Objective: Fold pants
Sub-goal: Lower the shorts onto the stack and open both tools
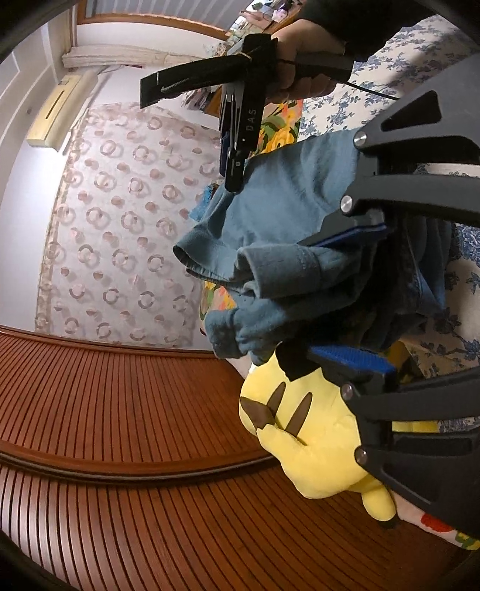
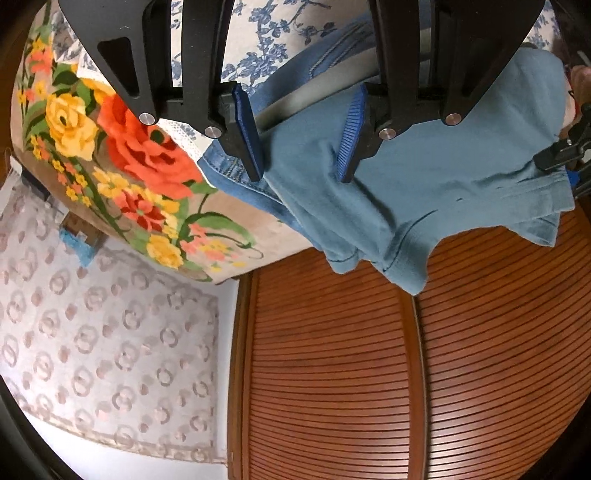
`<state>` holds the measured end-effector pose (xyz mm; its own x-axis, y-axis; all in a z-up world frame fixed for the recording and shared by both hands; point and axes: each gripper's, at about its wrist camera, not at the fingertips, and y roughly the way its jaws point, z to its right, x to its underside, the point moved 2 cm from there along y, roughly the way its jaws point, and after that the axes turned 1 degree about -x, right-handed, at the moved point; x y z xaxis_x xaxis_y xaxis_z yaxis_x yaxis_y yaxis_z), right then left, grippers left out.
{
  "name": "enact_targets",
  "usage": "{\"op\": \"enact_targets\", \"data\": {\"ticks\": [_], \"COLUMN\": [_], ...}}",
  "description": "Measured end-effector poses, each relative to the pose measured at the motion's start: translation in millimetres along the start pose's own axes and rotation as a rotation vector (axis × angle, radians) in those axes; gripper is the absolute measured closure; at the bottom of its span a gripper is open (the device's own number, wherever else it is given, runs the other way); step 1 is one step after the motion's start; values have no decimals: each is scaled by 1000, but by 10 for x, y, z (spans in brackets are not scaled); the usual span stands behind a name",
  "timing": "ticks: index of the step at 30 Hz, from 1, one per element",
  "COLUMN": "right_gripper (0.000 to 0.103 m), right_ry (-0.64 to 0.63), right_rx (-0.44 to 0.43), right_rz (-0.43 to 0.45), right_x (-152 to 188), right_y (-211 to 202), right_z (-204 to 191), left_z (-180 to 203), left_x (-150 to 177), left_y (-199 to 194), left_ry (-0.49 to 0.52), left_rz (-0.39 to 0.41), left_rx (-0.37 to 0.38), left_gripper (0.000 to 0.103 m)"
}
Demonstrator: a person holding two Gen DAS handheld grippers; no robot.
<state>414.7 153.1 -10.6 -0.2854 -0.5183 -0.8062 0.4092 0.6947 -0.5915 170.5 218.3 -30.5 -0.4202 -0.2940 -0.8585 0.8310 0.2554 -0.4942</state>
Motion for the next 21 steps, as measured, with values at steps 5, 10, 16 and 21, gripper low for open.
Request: {"op": "enact_targets", "data": {"ticks": [5, 10, 16, 21], "right_gripper": [61, 61, 56, 49], "right_ry": [7, 28, 44, 50], "right_rx": [0, -9, -40, -47], "right_rz": [22, 59, 69, 61], "right_x": [-10, -16, 64, 205], "right_y": [-96, -201, -312, -436], "right_z": [-92, -188, -350, -507], "left_z": [30, 10, 1, 23], "left_x": [22, 65, 148, 196], "left_y": [-28, -50, -144, -251], "left_ry": [35, 29, 30, 50], "left_rz": [-18, -41, -50, -61], "left_rx": [21, 25, 15, 8], "left_gripper": [45, 42, 41, 41]}}
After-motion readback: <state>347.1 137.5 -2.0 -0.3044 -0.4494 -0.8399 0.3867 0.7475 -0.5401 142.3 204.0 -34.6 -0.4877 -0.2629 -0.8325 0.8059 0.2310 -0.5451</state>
